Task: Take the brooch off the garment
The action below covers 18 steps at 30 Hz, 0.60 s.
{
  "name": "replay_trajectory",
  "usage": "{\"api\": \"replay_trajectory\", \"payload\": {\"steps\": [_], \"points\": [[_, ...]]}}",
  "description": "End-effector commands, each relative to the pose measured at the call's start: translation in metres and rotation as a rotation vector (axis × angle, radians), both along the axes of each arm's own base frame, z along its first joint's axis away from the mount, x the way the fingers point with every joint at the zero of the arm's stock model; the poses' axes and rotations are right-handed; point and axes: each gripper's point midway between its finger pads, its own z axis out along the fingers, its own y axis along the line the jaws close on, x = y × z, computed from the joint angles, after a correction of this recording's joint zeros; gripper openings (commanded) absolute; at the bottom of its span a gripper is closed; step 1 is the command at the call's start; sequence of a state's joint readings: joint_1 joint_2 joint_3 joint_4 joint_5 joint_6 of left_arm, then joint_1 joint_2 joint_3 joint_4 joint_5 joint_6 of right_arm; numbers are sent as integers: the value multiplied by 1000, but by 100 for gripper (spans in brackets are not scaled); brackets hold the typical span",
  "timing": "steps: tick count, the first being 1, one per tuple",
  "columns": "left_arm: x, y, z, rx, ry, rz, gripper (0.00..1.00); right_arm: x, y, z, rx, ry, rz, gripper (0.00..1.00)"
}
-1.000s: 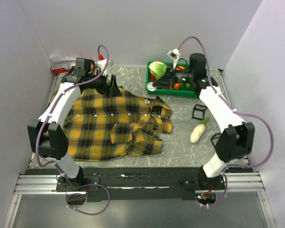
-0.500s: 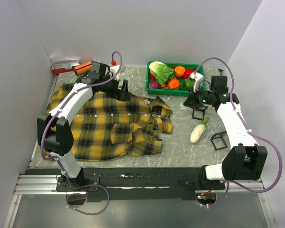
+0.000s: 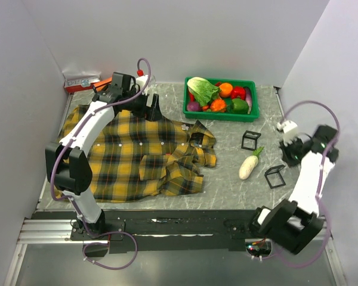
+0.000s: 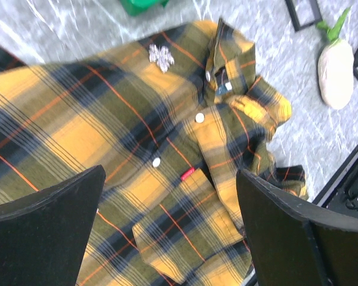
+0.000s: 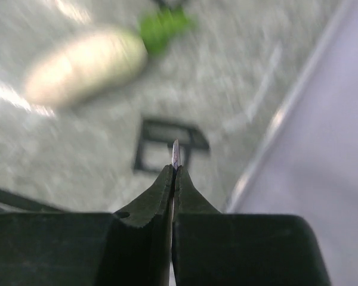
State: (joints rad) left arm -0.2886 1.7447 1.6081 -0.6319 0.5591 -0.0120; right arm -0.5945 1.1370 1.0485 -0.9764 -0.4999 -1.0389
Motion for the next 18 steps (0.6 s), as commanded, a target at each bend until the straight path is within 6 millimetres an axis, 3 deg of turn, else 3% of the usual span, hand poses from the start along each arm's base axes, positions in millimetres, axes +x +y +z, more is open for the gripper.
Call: {"api": "replay_trajectory", "payload": {"steps": [1, 4, 7, 10, 11, 12, 13, 14, 18], "points": [[13, -5, 24, -29, -64, 5, 98, -51, -19, -15, -102, 102, 39, 0], [15, -3, 22, -16, -69, 5, 98, -62, -24, -26, -105, 125, 18, 0], [16, -4, 19, -15, -56, 6, 97, -51, -6, -17, -43, 53, 57, 0], [13, -5, 11, -21, -33, 3, 97, -21, 19, 7, 18, -37, 100, 0], [13, -5, 8, -19, -26, 5, 97, -8, 40, 15, 33, -57, 168, 0], [13, -5, 8, -19, -24, 3, 97, 3, 48, 21, 26, -91, 204, 0], [13, -5, 6, -18, -20, 1, 97, 12, 56, 22, 27, -102, 233, 0], [14, -5, 6, -17, -19, 3, 97, 20, 78, 23, 33, -109, 303, 0], [17, -4, 4, -2, -25, 6, 97, 59, 88, 13, -38, -124, 369, 0]]}}
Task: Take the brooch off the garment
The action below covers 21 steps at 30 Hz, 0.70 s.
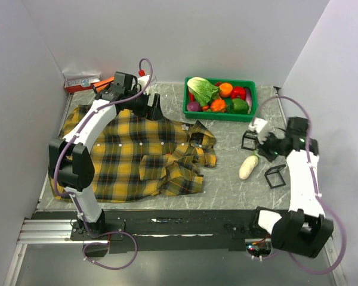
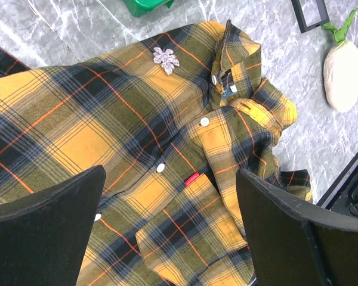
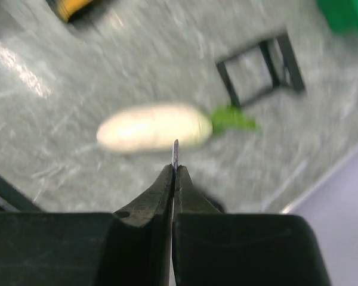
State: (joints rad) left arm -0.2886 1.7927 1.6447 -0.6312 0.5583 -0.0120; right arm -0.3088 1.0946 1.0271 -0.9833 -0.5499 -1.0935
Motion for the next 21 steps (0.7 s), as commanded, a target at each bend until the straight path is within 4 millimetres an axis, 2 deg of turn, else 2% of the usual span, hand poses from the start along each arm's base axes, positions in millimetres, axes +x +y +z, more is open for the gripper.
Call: {"api": "replay_trajectory", "payload": {"steps": [1, 4, 11, 15, 18, 21], "points": [[7, 0, 11, 0, -37, 9, 97, 52, 3, -4, -48, -47, 8, 0], [5, 2, 8, 8, -34, 17, 97, 80, -1, -10, -82, -70, 13, 0], [4, 9, 2, 49, -51, 11, 97, 129, -7, -16, -188, -140, 33, 0], [5, 10, 1, 63, -55, 14, 97, 147, -6, -30, -256, -169, 59, 0], [4, 12, 0, 73, -53, 15, 97, 152, -6, -48, -269, -127, 76, 0], [2, 12, -3, 74, -46, 10, 98, 155, -6, -55, -283, -118, 84, 0]]}}
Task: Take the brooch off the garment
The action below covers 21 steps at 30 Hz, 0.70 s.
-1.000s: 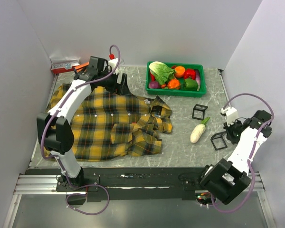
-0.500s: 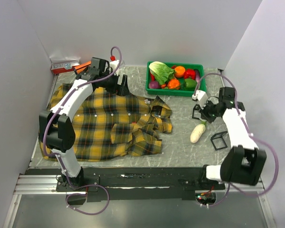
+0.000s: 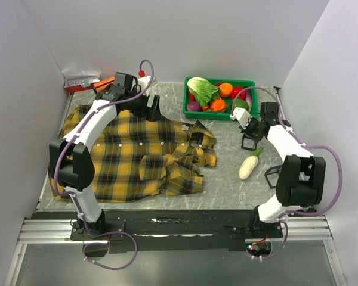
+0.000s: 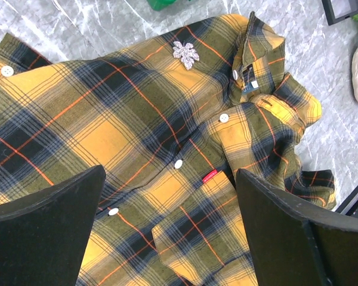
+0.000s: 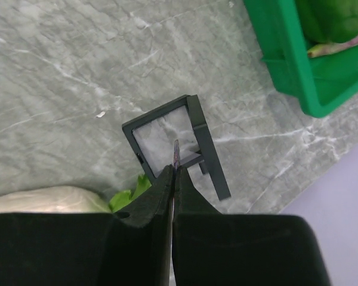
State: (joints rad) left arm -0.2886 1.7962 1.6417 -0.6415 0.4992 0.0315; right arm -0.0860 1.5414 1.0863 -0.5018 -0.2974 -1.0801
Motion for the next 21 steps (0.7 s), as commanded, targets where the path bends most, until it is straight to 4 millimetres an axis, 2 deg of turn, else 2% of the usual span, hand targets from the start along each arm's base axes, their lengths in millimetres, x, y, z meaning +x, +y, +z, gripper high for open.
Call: {"api": "replay_trajectory", "payload": {"steps": [1, 7, 16, 21], "points": [[-5, 1, 7, 3, -21, -16, 98, 25, -8, 9, -69, -75, 7, 0], [-2, 0, 9, 1, -26, -21, 98, 25, -7, -5, -104, -66, 32, 0], [0, 1, 8, 10, -26, -18, 98, 19, 5, -24, -118, -27, 74, 0], [1, -1, 12, 5, -31, -22, 99, 22, 1, -32, -161, -26, 69, 0]]}}
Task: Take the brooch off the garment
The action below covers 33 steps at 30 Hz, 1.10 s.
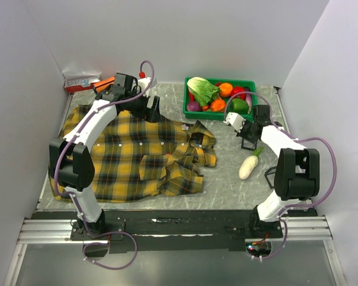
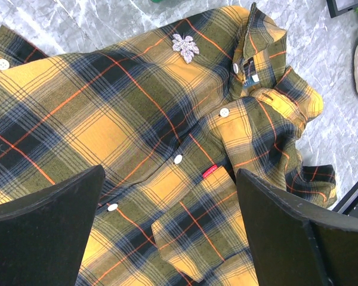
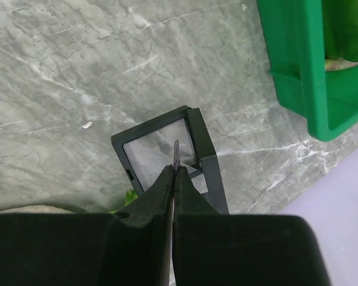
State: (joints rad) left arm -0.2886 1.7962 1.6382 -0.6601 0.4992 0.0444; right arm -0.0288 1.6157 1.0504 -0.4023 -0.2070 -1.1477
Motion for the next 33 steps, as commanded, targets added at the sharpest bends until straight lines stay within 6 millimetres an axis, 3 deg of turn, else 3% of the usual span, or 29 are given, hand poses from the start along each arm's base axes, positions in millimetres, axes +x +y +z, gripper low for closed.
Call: {"api": "replay_trajectory", "payload": {"steps": [1, 14, 17, 33], "points": [[5, -3, 17, -7, -46, -15, 99, 8, -5, -8, -63, -24, 13, 0], [3, -4, 16, -2, -47, -21, 99, 11, -15, -25, -145, -1, 2, 0], [3, -6, 17, -8, -45, -25, 99, 11, -8, -27, -164, -4, 21, 0], [3, -12, 16, -22, -36, -40, 99, 22, -12, -6, -203, -82, -2, 0]]}}
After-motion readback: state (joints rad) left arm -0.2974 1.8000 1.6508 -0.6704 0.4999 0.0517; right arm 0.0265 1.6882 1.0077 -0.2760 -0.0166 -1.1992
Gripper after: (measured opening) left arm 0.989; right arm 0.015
